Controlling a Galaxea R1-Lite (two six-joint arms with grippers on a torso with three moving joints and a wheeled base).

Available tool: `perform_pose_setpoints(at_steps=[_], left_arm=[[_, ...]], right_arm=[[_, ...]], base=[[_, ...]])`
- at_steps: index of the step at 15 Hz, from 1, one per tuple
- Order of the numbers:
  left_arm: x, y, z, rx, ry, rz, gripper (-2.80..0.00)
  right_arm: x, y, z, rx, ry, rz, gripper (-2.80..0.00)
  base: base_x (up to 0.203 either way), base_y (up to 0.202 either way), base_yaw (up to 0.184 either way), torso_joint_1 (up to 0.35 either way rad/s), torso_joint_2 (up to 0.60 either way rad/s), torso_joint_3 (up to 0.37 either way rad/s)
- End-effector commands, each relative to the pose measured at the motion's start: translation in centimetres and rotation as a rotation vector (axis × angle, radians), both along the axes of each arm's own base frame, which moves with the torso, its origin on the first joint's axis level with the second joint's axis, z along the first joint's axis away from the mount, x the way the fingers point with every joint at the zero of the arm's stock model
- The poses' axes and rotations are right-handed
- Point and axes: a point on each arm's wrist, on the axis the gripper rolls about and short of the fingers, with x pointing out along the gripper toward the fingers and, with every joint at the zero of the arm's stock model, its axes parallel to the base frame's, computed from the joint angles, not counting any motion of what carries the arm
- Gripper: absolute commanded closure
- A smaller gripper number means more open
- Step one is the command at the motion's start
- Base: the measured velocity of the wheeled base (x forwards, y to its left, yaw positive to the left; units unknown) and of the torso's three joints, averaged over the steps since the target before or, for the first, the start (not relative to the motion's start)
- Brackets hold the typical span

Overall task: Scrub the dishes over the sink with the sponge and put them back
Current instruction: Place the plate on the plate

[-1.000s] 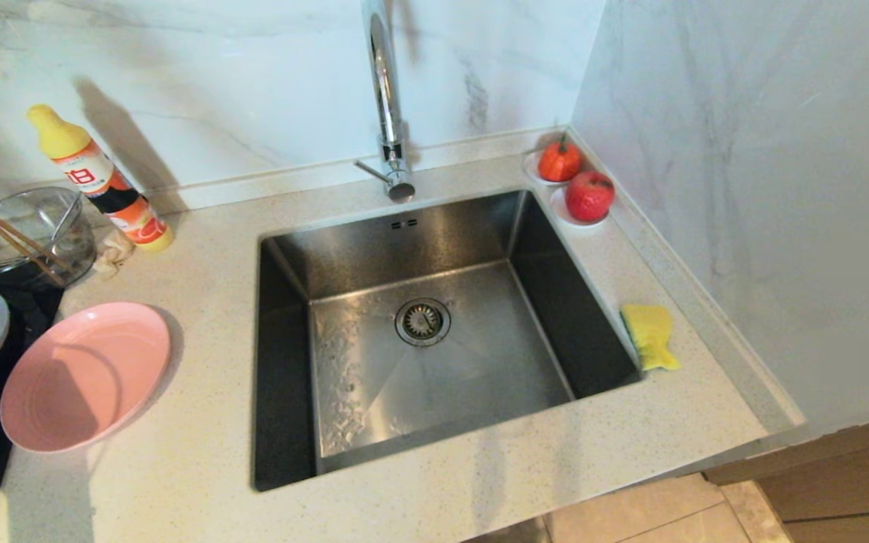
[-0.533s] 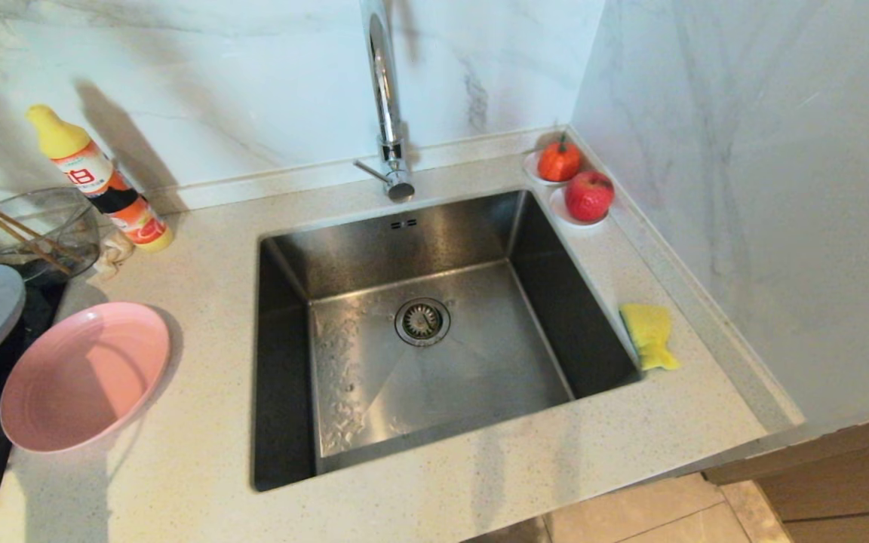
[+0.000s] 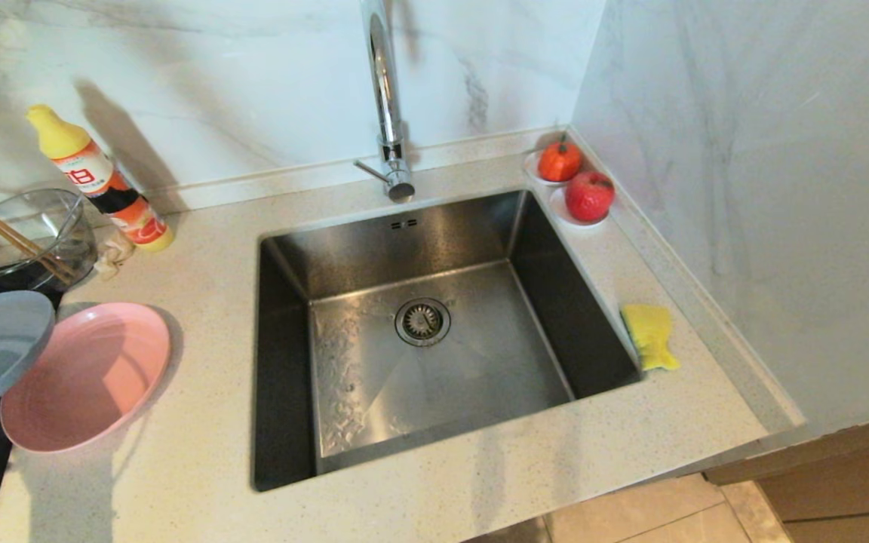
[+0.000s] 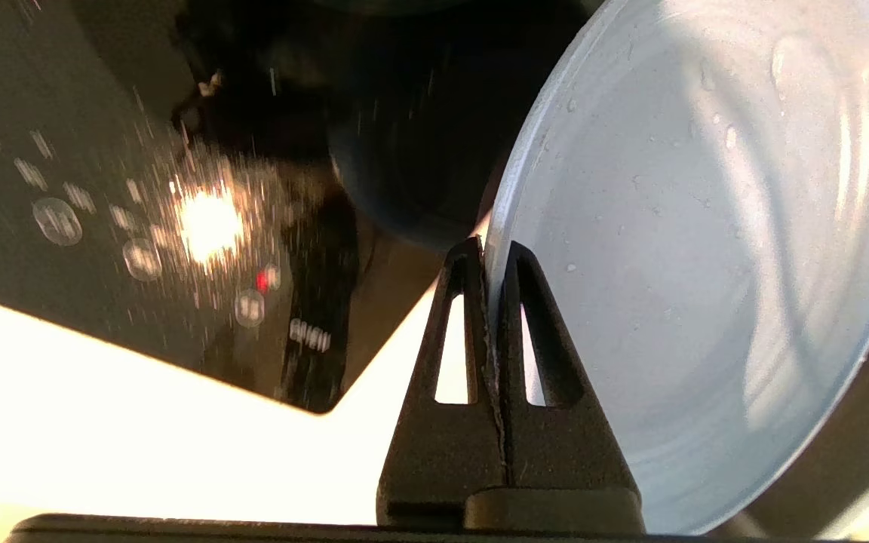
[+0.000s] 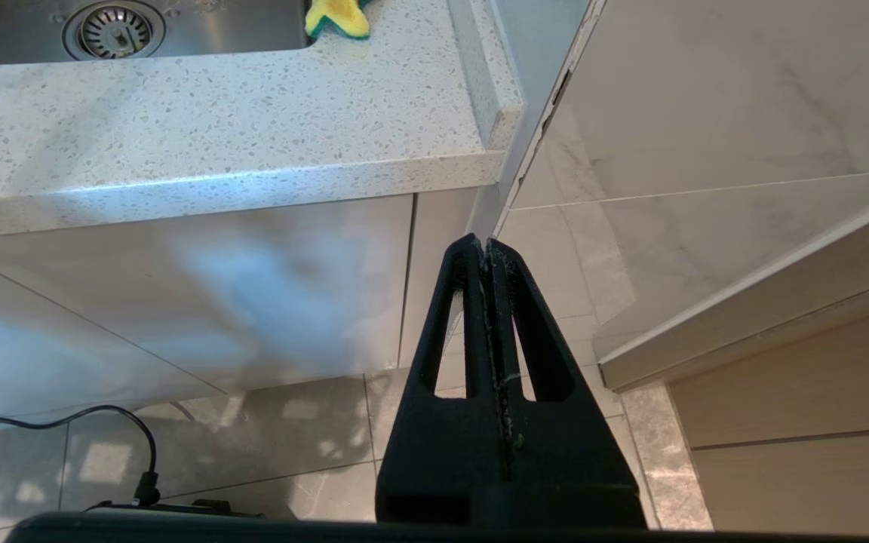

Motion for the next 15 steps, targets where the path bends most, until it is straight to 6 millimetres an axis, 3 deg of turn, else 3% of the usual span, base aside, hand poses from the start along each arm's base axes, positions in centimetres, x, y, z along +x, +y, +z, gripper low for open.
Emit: perform_pose_setpoints(at_steps=[1, 9, 15], left_arm=[[0.2, -1.1, -1.0, -0.025, 0.024, -0.045, 0.0], [4.1, -4.3, -1.7, -0.045, 0.032, -0.203, 0.0], [7.3, -2.9, -2.3, 0.065, -0.053, -0.219, 0.0]], right_arm=[[0.0, 0.0, 0.0, -0.001, 0.0, 0.001, 0.0], [0.0, 0.0, 0.0, -0.001, 0.0, 0.001, 0.0], [0.0, 0.0, 0.0, -0.001, 0.0, 0.001, 0.0]], base=[[0.0, 0.0, 0.0, 0.0, 0.0, 0.0], [0.0, 0.0, 0.0, 0.0, 0.0, 0.0], [0.0, 0.0, 0.0, 0.0, 0.0, 0.0]])
